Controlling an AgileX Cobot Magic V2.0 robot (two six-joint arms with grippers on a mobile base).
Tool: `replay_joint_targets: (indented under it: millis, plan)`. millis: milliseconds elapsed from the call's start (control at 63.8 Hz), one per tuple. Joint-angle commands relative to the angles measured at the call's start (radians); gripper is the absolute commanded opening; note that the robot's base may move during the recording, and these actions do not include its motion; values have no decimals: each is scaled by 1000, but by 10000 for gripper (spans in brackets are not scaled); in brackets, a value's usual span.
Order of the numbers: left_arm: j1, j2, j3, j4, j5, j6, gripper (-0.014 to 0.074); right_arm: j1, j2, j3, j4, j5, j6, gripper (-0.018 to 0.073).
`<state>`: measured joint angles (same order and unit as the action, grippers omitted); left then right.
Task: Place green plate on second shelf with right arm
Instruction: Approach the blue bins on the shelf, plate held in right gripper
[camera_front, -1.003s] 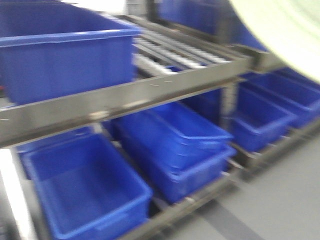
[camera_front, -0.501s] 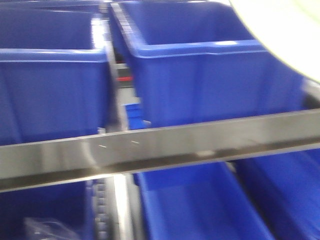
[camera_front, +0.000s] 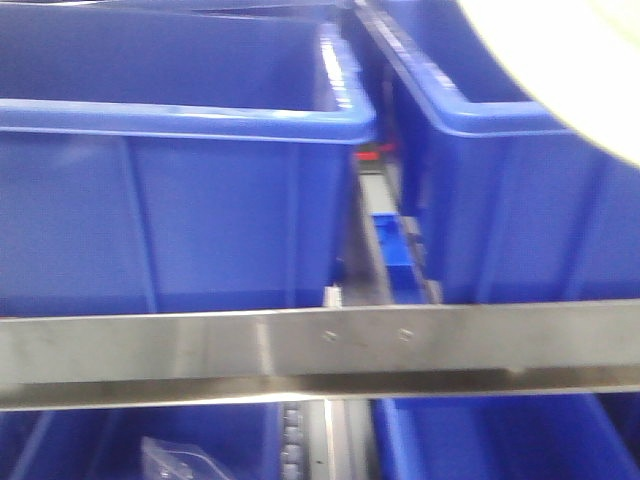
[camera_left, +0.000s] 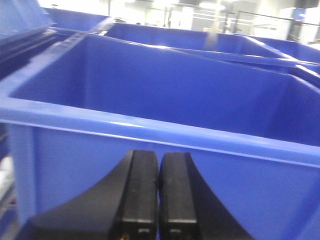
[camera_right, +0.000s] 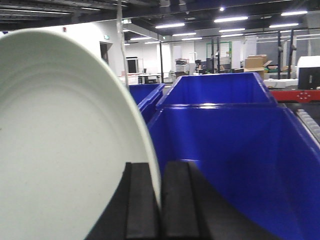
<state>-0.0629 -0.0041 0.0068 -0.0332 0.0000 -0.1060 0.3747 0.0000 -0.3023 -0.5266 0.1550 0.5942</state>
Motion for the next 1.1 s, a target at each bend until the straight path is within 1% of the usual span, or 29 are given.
replay_joint_targets:
  millis: [0,752,1081]
  plan:
    - [2,-19,41,-1,-81,-3,130,-3,15,-29,-12,-96,8,56]
    - [2,-19,41,-1,-81,-3,130,-3,15,-29,-12,-100,8,56]
    - [2,-19,41,-1,-81,-3,130,-3,15,-29,-12,-258,8,56]
